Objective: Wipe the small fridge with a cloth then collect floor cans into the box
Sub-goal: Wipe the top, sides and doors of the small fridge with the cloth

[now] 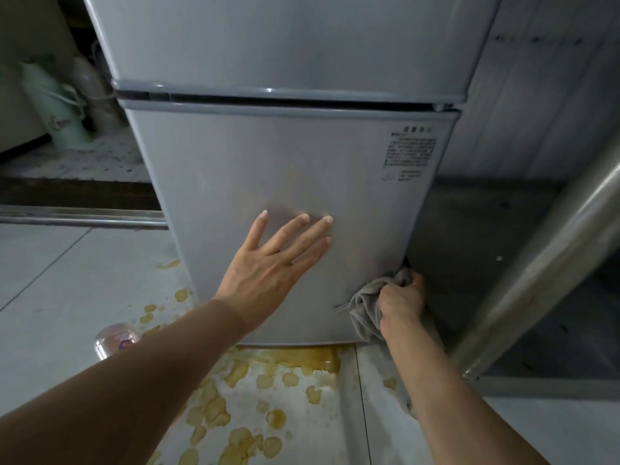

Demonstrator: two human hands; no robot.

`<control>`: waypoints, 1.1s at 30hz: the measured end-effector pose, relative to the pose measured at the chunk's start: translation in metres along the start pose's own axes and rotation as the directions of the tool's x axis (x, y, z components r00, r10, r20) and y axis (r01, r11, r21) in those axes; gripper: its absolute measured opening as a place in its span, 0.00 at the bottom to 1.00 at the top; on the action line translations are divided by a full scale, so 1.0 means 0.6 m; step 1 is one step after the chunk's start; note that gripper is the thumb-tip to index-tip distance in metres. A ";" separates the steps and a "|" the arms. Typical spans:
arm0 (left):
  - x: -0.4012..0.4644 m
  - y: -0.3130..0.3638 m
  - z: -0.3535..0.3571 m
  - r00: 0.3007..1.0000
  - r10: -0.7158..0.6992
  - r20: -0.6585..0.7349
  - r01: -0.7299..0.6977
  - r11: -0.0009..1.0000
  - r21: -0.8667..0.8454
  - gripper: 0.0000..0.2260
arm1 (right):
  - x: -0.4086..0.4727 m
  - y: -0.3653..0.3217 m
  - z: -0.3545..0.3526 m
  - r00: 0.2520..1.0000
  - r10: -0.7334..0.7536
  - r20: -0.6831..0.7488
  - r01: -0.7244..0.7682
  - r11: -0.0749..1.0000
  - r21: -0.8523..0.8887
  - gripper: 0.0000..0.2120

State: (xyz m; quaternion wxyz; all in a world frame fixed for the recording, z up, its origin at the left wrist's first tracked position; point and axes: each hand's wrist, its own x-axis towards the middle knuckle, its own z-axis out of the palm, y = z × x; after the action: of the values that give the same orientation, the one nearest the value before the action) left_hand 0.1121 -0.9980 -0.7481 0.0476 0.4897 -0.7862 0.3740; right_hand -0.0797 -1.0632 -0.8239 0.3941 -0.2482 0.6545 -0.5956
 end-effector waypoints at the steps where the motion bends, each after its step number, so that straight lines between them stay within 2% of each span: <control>1: 0.001 0.000 -0.006 1.000 0.007 0.009 -0.007 1.000 -0.009 0.28 | -0.001 -0.016 0.001 1.000 -0.028 0.006 0.028 0.999 0.034 0.21; 8: 0.007 -0.006 -0.037 0.974 0.052 0.221 -0.035 0.996 -0.081 0.32 | -0.016 -0.128 0.003 0.992 -0.124 -0.007 0.124 0.984 0.131 0.21; 15: 0.020 -0.010 -0.057 0.966 0.068 0.251 -0.030 0.988 -0.154 0.30 | -0.033 -0.223 0.003 0.976 -0.214 -0.029 0.216 0.956 0.197 0.19; 17: 0.036 -0.018 -0.084 0.975 0.087 0.204 -0.048 0.981 -0.189 0.30 | -0.042 -0.235 -0.001 0.977 -0.212 -0.021 0.213 0.962 0.173 0.19; 19: 0.060 -0.033 -0.120 0.992 0.086 0.095 -0.072 0.987 -0.143 0.30 | -0.052 -0.245 -0.005 0.983 -0.181 -0.013 0.180 0.970 0.163 0.18; 23: 0.125 -0.076 -0.174 0.994 -0.059 -0.092 0.046 0.989 -0.137 0.32 | -0.067 -0.291 -0.010 0.988 -0.153 0.032 0.142 0.965 0.222 0.16; 26: 0.156 -0.099 -0.192 0.992 -0.104 -0.071 0.095 0.987 -0.128 0.33 | -0.077 -0.339 -0.012 0.981 -0.189 0.035 0.177 0.958 0.228 0.16; 33: 0.156 -0.115 -0.206 1.000 -0.011 -0.023 0.009 0.998 -0.060 0.30 | -0.096 -0.379 -0.019 0.957 -0.291 0.020 0.285 0.948 0.140 0.17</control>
State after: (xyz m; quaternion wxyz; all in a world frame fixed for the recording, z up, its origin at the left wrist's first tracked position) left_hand 0.0836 -1.0051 -0.5810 0.0733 0.4876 -0.7939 0.3558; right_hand -0.0892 -1.0488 -0.5899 0.3319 -0.3256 0.5610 -0.6849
